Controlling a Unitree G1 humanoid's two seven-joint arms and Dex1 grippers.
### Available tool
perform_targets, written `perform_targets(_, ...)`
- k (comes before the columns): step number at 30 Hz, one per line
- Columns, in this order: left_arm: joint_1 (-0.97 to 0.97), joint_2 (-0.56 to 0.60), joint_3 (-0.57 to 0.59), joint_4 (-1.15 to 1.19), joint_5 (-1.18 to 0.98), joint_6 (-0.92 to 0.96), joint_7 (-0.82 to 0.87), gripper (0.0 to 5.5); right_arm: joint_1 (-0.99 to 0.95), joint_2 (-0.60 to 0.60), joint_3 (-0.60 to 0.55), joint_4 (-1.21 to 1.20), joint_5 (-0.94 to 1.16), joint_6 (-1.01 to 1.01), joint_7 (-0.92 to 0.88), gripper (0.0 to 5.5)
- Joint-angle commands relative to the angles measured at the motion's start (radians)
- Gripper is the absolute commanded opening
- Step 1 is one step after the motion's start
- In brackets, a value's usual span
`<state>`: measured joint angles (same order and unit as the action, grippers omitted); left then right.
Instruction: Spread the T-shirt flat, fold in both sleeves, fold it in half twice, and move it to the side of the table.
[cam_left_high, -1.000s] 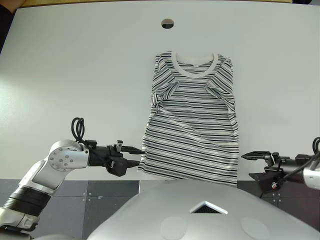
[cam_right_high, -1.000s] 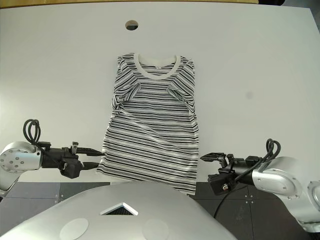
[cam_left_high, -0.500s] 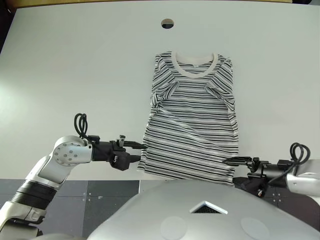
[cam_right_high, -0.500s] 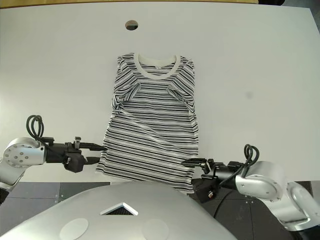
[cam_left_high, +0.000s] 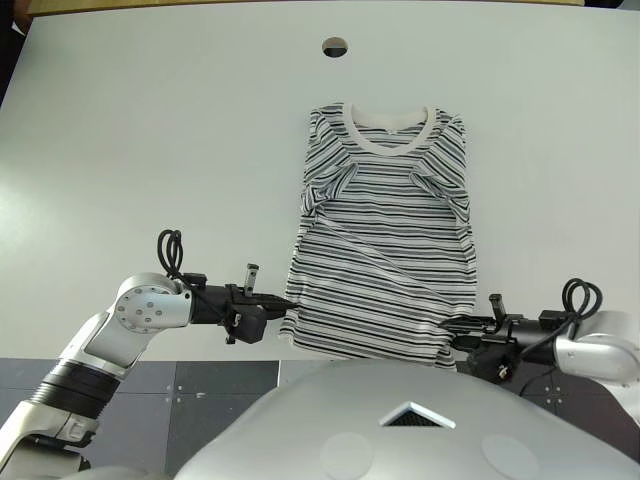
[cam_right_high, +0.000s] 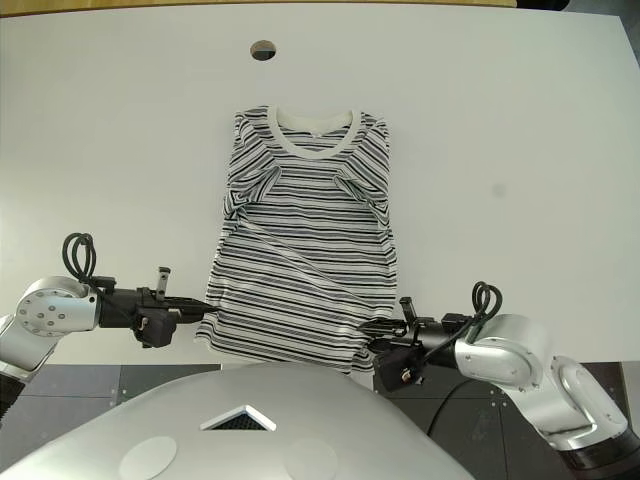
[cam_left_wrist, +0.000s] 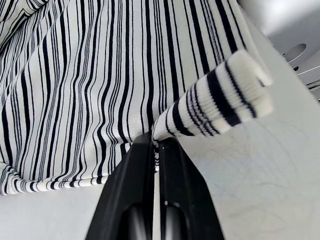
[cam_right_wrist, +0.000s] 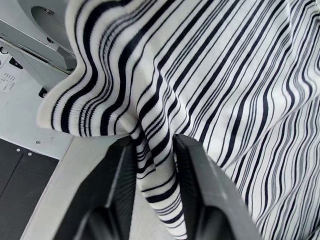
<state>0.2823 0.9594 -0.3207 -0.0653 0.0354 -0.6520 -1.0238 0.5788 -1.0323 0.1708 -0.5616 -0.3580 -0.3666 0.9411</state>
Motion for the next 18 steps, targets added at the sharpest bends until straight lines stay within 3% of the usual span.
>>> perform_targets(1,0.006,0.000,-0.010,-0.003,0.003,0.017,-0.003,0.10,0.001,-0.014,-0.021,-0.014,0.022,0.035,0.013,0.51)
perform_targets(4,0.018,0.011,-0.008,-0.015,-0.014,0.030,-0.013,0.10,0.006,-0.018,-0.036,-0.014,0.066,0.056,0.023,0.11)
perform_targets(18,0.159,0.150,0.037,-0.211,-0.337,0.229,-0.191,0.10,0.089,-0.072,-0.172,-0.086,0.463,0.283,0.178,0.11)
